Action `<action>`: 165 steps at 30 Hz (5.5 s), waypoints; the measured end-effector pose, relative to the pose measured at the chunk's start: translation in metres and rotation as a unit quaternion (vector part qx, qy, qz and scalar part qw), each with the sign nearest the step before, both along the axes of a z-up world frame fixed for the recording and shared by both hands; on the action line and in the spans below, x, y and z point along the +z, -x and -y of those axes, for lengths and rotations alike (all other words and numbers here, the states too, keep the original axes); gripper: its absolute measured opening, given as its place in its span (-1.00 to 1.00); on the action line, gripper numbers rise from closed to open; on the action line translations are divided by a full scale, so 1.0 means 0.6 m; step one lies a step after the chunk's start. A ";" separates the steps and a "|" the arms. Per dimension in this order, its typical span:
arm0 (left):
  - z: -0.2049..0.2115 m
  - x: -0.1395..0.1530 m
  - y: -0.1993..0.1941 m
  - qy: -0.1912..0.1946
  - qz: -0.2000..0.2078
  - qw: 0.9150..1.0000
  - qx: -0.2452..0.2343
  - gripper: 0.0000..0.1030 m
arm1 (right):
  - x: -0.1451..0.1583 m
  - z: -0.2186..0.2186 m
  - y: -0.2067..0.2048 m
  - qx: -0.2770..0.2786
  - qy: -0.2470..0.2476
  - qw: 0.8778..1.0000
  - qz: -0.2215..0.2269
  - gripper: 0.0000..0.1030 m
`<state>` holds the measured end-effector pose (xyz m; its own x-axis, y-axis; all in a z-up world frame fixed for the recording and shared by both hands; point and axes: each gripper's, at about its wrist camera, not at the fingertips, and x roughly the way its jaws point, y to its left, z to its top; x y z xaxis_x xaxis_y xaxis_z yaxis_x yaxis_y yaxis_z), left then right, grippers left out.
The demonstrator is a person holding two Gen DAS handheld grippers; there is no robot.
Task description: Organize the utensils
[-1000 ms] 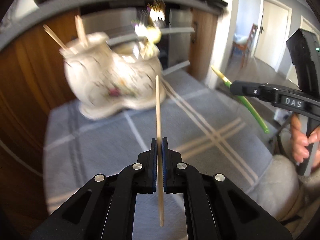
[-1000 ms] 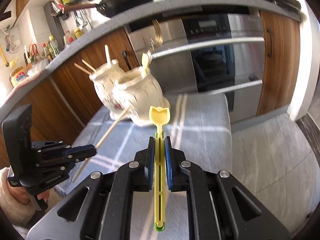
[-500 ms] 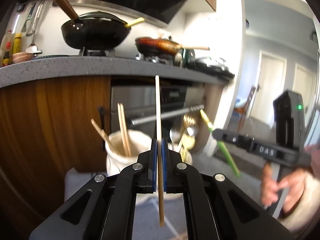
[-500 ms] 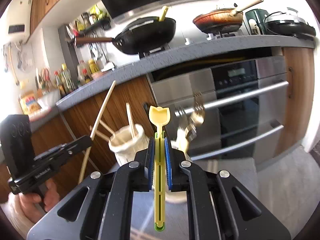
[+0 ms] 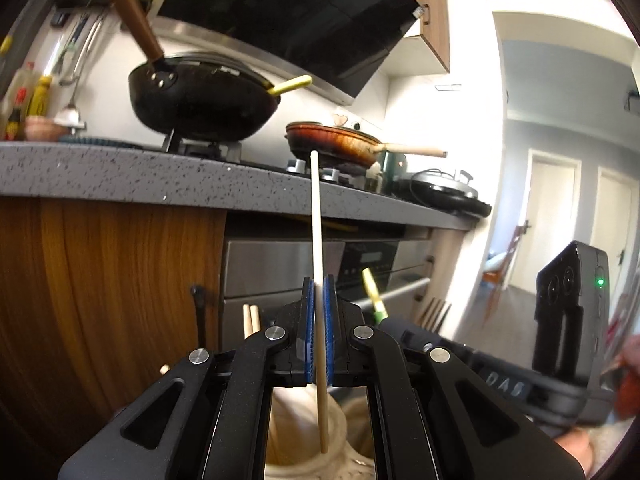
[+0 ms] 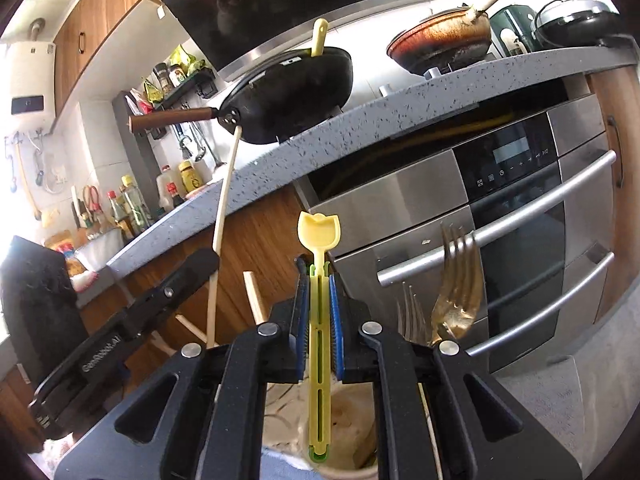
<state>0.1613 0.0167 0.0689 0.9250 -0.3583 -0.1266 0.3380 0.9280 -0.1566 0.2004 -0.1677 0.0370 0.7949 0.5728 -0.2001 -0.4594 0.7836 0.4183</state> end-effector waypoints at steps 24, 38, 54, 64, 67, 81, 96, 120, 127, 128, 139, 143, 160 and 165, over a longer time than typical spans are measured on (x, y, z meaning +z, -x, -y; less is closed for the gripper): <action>0.027 -0.051 0.004 -0.090 0.030 0.995 0.005 -0.90 | -0.055 -0.028 0.039 -0.027 0.109 0.990 0.090 -0.81; 0.021 -0.052 -0.003 -0.078 0.026 0.997 0.008 -0.90 | -0.065 -0.006 0.026 -0.017 0.076 0.995 0.062 -0.81; 0.034 -0.058 -0.016 -0.052 0.043 0.996 0.050 -0.90 | -0.067 0.002 0.028 -0.011 0.061 0.996 0.060 -0.81; 0.045 -0.081 -0.003 -0.070 0.049 0.996 0.041 -0.90 | -0.068 0.010 0.026 -0.006 0.049 0.997 0.055 -0.81; 0.044 -0.074 0.004 -0.075 0.047 0.996 0.029 -0.90 | -0.069 0.012 0.024 -0.003 0.049 0.998 0.050 -0.81; 0.042 -0.072 0.003 -0.090 0.051 0.994 0.022 -0.90 | -0.078 0.021 0.040 0.012 0.064 0.998 0.026 -0.57; 0.043 -0.071 0.013 -0.109 0.062 0.992 0.014 -0.90 | 0.048 0.022 -0.035 0.062 0.010 0.998 0.003 -0.54; -0.009 -0.043 0.062 -0.122 0.061 0.991 -0.001 -0.84 | 0.117 -0.062 -0.044 0.094 0.048 0.994 0.012 -0.90; -0.027 -0.023 0.104 -0.103 0.072 0.992 -0.003 -0.51 | 0.064 -0.085 -0.044 0.106 0.081 0.990 -0.037 -0.89; -0.027 -0.019 0.107 -0.100 0.074 0.992 -0.006 -0.49 | 0.060 -0.085 -0.042 0.104 0.085 0.990 -0.039 -0.85; -0.017 0.041 0.042 -0.036 0.022 0.996 -0.072 -0.05 | 0.064 0.020 -0.009 0.049 0.006 0.997 -0.058 -0.48; -0.008 0.050 0.003 -0.021 -0.009 0.997 -0.080 0.00 | 0.052 0.060 0.010 0.035 -0.013 0.997 -0.065 -0.48; -0.052 0.071 0.148 -0.057 0.013 0.998 -0.031 0.04 | 0.006 0.043 0.149 0.003 0.097 0.995 -0.032 0.09; -0.075 0.024 0.183 -0.072 -0.024 0.997 0.003 0.28 | -0.018 0.027 0.181 -0.001 0.125 0.992 -0.025 0.25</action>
<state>0.0513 0.0616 0.0832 0.9189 -0.3271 -0.2206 0.3271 0.9442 -0.0380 0.0919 -0.1837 0.0265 0.7812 0.4988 -0.3754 -0.4415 0.8665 0.2328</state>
